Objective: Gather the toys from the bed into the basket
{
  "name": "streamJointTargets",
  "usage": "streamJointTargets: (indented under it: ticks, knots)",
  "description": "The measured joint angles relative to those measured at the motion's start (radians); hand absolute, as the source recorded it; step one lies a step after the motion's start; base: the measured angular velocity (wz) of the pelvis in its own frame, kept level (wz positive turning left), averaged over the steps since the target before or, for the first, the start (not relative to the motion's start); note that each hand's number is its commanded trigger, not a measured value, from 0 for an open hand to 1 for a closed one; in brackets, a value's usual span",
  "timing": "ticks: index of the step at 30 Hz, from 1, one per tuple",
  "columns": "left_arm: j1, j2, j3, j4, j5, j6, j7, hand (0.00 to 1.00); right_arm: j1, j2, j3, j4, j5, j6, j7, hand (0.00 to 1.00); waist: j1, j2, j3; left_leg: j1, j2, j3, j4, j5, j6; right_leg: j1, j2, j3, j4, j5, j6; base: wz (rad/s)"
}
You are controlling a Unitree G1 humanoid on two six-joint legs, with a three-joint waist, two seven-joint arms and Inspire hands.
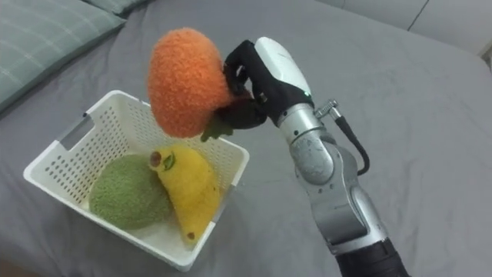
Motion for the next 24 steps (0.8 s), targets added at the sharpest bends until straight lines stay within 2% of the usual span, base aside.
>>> streamJointTargets:
  ticks: [1, 2, 3, 4, 5, 8, 11, 13, 17, 21, 24]
  knots:
    - [-0.002, 0.000, 0.000, 0.000, 0.000, 0.000, 0.000, 0.00, 0.000, 0.001, 0.005, 0.000, 0.000, 0.002, 0.004, 0.60, 0.006, 0.000, 0.0005, 0.000, -0.001, -0.001, 0.000, 0.000, 0.000, 0.000, 0.000, 0.000, 0.000, 0.000, 0.000, 0.00]
    - [-0.005, -0.001, 0.000, 0.001, 0.000, 0.000, 0.000, 0.00, 0.000, 0.001, 0.012, 0.000, -0.003, 0.008, 0.013, 0.54, 0.014, -0.001, 0.0016, -0.001, -0.002, -0.001, 0.000, 0.000, 0.000, 0.000, 0.000, -0.002, 0.000, -0.001, 0.001, 0.05]
    - [-0.008, 0.001, 0.000, 0.002, 0.001, 0.000, 0.000, 0.00, -0.001, 0.001, 0.022, 0.000, -0.006, 0.014, 0.018, 0.32, 0.021, -0.002, 0.0037, -0.004, -0.003, -0.006, -0.001, 0.000, 0.001, 0.000, -0.001, -0.004, -0.001, -0.001, 0.002, 0.07]
    - [-0.010, 0.002, 0.000, 0.002, 0.001, 0.000, 0.000, 0.00, -0.001, 0.001, 0.028, 0.000, -0.008, 0.017, 0.019, 0.32, 0.022, -0.002, 0.0051, -0.007, -0.003, -0.009, -0.002, 0.000, 0.001, 0.000, -0.001, -0.006, -0.001, -0.001, 0.002, 0.10]
    - [-0.012, 0.003, 0.000, 0.002, 0.001, 0.000, 0.000, 0.00, -0.001, 0.002, 0.040, 0.000, -0.014, 0.018, 0.024, 0.00, 0.027, -0.005, 0.0062, -0.010, -0.004, -0.013, -0.002, 0.000, 0.001, -0.001, -0.001, -0.010, -0.002, -0.001, 0.002, 0.06]
    - [-0.015, 0.002, 0.000, -0.006, 0.023, 0.003, -0.003, 0.00, -0.001, 0.007, 0.055, 0.000, -0.035, 0.032, 0.051, 0.00, 0.046, -0.013, 0.0049, -0.019, -0.009, -0.027, 0.000, 0.002, 0.002, 0.000, -0.001, -0.016, -0.012, -0.001, 0.002, 0.11]
    - [-0.015, 0.002, -0.002, -0.017, 0.023, 0.022, -0.008, 0.00, -0.003, 0.008, 0.084, 0.004, -0.035, 0.040, 0.058, 0.00, 0.068, -0.019, 0.0058, -0.019, -0.009, -0.035, 0.000, 0.002, 0.002, 0.001, -0.002, -0.033, -0.013, -0.001, 0.002, 0.11]
    - [-0.017, 0.014, -0.017, -0.018, 0.023, 0.022, -0.008, 0.00, -0.011, 0.014, 0.106, 0.018, -0.034, 0.040, 0.056, 0.00, 0.074, -0.027, 0.0081, -0.023, -0.010, -0.043, 0.001, 0.004, 0.002, 0.001, -0.004, -0.043, -0.014, -0.002, 0.002, 0.12]
    - [-0.032, 0.028, -0.035, -0.018, 0.022, 0.022, -0.009, 0.00, -0.058, 0.027, 0.158, 0.120, -0.033, 0.033, 0.051, 0.00, 0.076, -0.038, 0.0121, -0.024, -0.011, -0.047, 0.002, 0.005, 0.002, 0.002, -0.005, -0.044, -0.014, -0.002, 0.003, 0.03]
    - [-0.061, 0.037, -0.041, -0.018, 0.022, 0.020, -0.012, 0.00, -0.058, 0.034, 0.165, 0.163, -0.041, 0.035, 0.051, 0.00, 0.084, -0.053, 0.0195, -0.040, -0.012, -0.053, 0.010, 0.005, 0.002, -0.003, -0.005, -0.055, -0.014, -0.002, 0.003, 0.05]
    - [-0.071, 0.037, -0.042, -0.019, 0.022, 0.020, -0.013, 0.00, -0.058, 0.038, 0.165, 0.163, -0.066, 0.034, 0.051, 0.00, 0.084, -0.053, 0.0194, -0.037, -0.012, -0.052, 0.011, 0.005, 0.002, -0.004, -0.005, -0.054, -0.014, -0.002, 0.003, 0.00]
